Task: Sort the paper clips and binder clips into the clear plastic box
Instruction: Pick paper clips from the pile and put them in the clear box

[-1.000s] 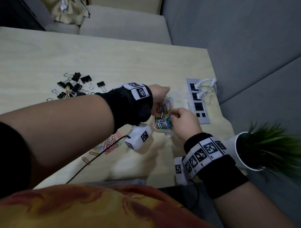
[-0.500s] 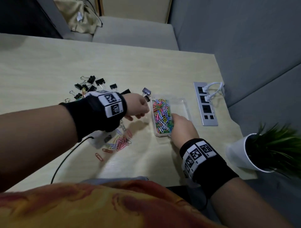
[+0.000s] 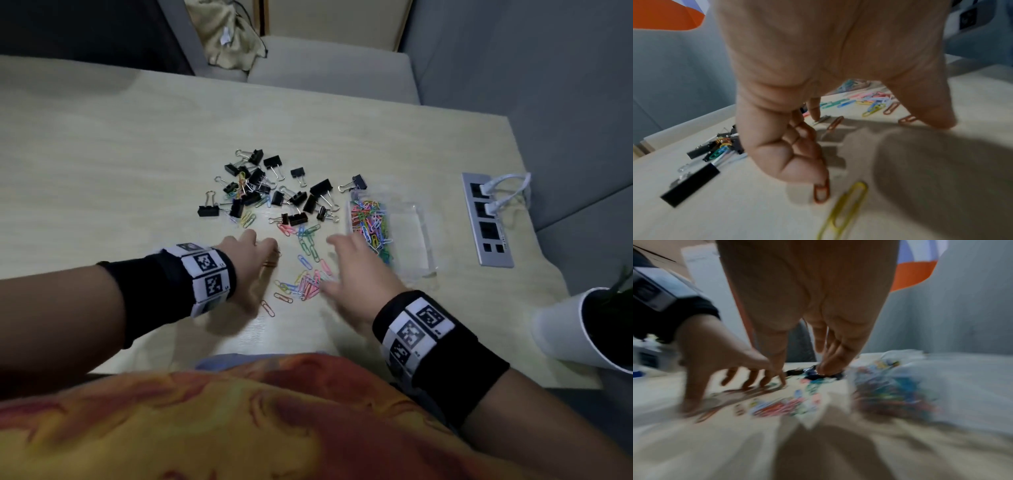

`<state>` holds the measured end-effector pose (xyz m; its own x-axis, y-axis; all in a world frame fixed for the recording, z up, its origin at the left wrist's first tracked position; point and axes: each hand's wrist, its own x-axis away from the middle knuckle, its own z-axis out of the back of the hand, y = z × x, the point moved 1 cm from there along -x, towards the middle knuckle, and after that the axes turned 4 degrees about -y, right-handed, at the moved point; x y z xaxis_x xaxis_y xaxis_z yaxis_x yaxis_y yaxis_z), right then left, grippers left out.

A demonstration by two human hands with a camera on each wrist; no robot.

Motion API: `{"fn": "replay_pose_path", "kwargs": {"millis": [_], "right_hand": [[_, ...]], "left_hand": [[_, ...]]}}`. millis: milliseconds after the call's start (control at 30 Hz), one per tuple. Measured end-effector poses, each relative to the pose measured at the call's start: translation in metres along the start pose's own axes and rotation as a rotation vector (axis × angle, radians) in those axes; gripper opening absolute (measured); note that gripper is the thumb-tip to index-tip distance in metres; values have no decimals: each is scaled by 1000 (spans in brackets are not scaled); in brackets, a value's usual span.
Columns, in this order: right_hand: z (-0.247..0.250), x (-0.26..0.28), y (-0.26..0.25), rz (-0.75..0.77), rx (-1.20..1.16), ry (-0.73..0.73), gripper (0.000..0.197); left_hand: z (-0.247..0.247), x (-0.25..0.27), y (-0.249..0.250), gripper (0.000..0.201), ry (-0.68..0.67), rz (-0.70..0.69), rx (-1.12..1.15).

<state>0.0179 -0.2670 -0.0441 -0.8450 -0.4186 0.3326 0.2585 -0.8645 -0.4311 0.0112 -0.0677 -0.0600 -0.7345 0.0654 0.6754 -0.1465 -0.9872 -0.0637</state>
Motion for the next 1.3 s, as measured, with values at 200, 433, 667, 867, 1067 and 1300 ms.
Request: {"fn": "replay_pose_path", "kwargs": {"millis": [200, 433, 667, 867, 1067, 1300], "right_hand": [[-29, -16, -12, -133, 45, -137, 88], [-33, -46, -14, 33, 105, -104, 39], [-31, -56, -13, 40, 121, -84, 17], [-5, -58, -44, 16, -214, 31, 21], [2, -55, -38, 44, -108, 48, 41], [-45, -46, -27, 219, 347, -236, 69]], "left_hand": [[8, -14, 14, 75, 94, -28, 182], [27, -34, 9, 25, 192, -121, 316], [23, -46, -6, 22, -40, -52, 1133], [23, -46, -7, 50, -439, -19, 1717], [20, -53, -22, 40, -521, 16, 1684], [20, -47, -37, 38, -476, 22, 1618]]}}
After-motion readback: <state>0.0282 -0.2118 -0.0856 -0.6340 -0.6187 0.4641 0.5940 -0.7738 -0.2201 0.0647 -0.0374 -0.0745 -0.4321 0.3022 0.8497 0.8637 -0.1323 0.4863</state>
